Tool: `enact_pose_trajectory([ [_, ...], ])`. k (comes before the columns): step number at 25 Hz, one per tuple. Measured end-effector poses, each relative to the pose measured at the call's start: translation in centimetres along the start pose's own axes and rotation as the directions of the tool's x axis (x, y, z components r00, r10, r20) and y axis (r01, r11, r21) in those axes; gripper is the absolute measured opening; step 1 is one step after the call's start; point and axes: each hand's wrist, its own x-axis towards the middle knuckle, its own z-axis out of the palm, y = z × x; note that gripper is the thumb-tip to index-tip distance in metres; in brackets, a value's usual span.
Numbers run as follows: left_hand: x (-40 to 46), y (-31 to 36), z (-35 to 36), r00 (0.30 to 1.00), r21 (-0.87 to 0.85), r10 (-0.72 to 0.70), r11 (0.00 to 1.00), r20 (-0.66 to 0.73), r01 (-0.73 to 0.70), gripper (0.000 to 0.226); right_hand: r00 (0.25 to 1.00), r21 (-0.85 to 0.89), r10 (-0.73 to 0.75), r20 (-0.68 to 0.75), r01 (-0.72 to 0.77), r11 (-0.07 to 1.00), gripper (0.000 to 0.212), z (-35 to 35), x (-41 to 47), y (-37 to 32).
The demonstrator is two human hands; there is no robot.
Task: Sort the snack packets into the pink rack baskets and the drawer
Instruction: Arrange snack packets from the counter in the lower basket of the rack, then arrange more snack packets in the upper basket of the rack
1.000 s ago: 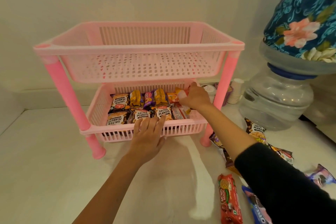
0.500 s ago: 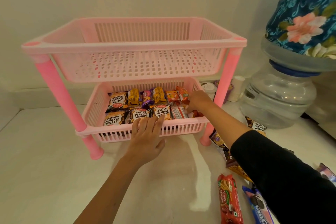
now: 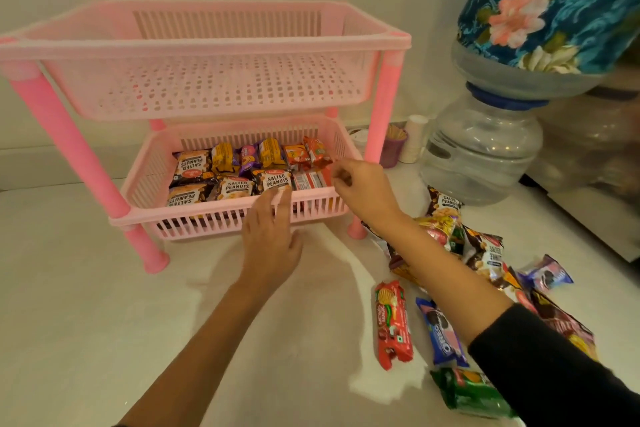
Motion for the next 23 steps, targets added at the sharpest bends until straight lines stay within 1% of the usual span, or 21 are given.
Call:
enact_pose_trajectory([
  [1, -1.1, 2.1, 0.3, 1.000, -0.097, -0.006, 0.995, 0.029, 0.008, 0.064, 0.998, 0.044, 0.053, -0.047, -0.051, 0.998, 0.015, -0.6, -1.6, 1.0],
  [2, -2.3, 4.2, 0.7, 0.994, -0.204, -0.011, 0.978, 0.111, 0.034, 0.059, 0.990, 0.063, 0.121, -0.079, -0.116, 0.991, 0.015, -1.2, -3.0, 2.2],
  [3, -3.4, 6.4, 1.2, 0.966, -0.300, -0.030, 0.948, 0.256, 0.109, 0.057, 0.976, 0.066, 0.191, -0.099, -0.185, 0.980, 0.015, -1.8, -4.1, 3.6],
  [4, -4.3, 8.3, 1.8, 0.897, -0.346, -0.060, 0.910, 0.439, 0.230, 0.060, 0.961, 0.058, 0.253, -0.109, -0.248, 0.967, 0.017, -2.5, -5.0, 4.9],
  [5, -5.0, 9.9, 2.5, 0.791, -0.332, -0.084, 0.877, 0.606, 0.348, 0.068, 0.949, 0.038, 0.297, -0.103, -0.294, 0.955, 0.019, -3.0, -5.6, 6.2],
  [6, -5.7, 11.3, 3.3, 0.692, -0.292, -0.093, 0.860, 0.716, 0.418, 0.078, 0.943, -0.016, 0.324, -0.083, -0.326, 0.945, 0.023, -3.4, -6.0, 7.4],
  [7, -6.3, 12.5, 3.9, 0.631, -0.246, -0.099, 0.866, 0.769, 0.435, 0.086, 0.934, -0.114, 0.354, -0.044, -0.356, 0.927, 0.030, -3.6, -6.3, 8.4],
  [8, -6.8, 13.3, 4.4, 0.606, -0.206, -0.109, 0.881, 0.788, 0.427, 0.091, 0.912, -0.242, 0.410, 0.010, -0.395, 0.886, 0.040, -3.6, -6.5, 9.1],
  [9, -7.4, 13.9, 4.7, 0.610, -0.175, -0.127, 0.895, 0.782, 0.410, 0.091, 0.870, -0.359, 0.488, 0.066, -0.436, 0.825, 0.052, -3.4, -6.7, 9.5],
  [10, -7.8, 14.2, 5.1, 0.630, -0.150, -0.155, 0.903, 0.761, 0.403, 0.089, 0.823, -0.430, 0.557, 0.110, -0.466, 0.773, 0.061, -3.1, -7.0, 9.8],
  [11, -8.1, 14.2, 5.4, 0.652, -0.136, -0.184, 0.903, 0.735, 0.407, 0.085, 0.785, -0.451, 0.603, 0.140, -0.491, 0.745, 0.069, -2.7, -7.2, 10.0],
  [13, -8.4, 13.9, 5.7, 0.675, -0.128, -0.223, 0.894, 0.703, 0.429, 0.079, 0.749, -0.424, 0.641, 0.169, -0.532, 0.733, 0.079, -1.8, -7.7, 10.1],
  [16, -8.1, 12.6, 5.8, 0.655, -0.152, -0.283, 0.837, 0.701, 0.525, 0.071, 0.747, -0.438, 0.632, 0.206, -0.507, 0.742, 0.086, -0.7, -8.4, 10.3],
  [17, -7.9, 11.9, 5.7, 0.639, -0.168, -0.305, 0.804, 0.706, 0.570, 0.069, 0.763, -0.423, 0.615, 0.200, -0.499, 0.756, 0.084, -0.5, -8.5, 10.5],
  [18, -7.8, 11.2, 5.5, 0.625, -0.190, -0.317, 0.771, 0.713, 0.607, 0.068, 0.784, -0.372, 0.596, 0.173, -0.508, 0.777, 0.079, -0.4, -8.6, 10.8],
  [21, -7.1, 9.1, 4.3, 0.605, -0.283, -0.309, 0.671, 0.734, 0.685, 0.069, 0.832, -0.057, 0.553, 0.032, -0.551, 0.832, 0.060, -1.4, -8.5, 12.0],
  [23, -6.4, 8.1, 2.7, 0.632, -0.377, -0.287, 0.603, 0.720, 0.704, 0.066, 0.847, 0.100, 0.530, -0.028, -0.525, 0.845, 0.055, -2.8, -8.6, 12.4],
])
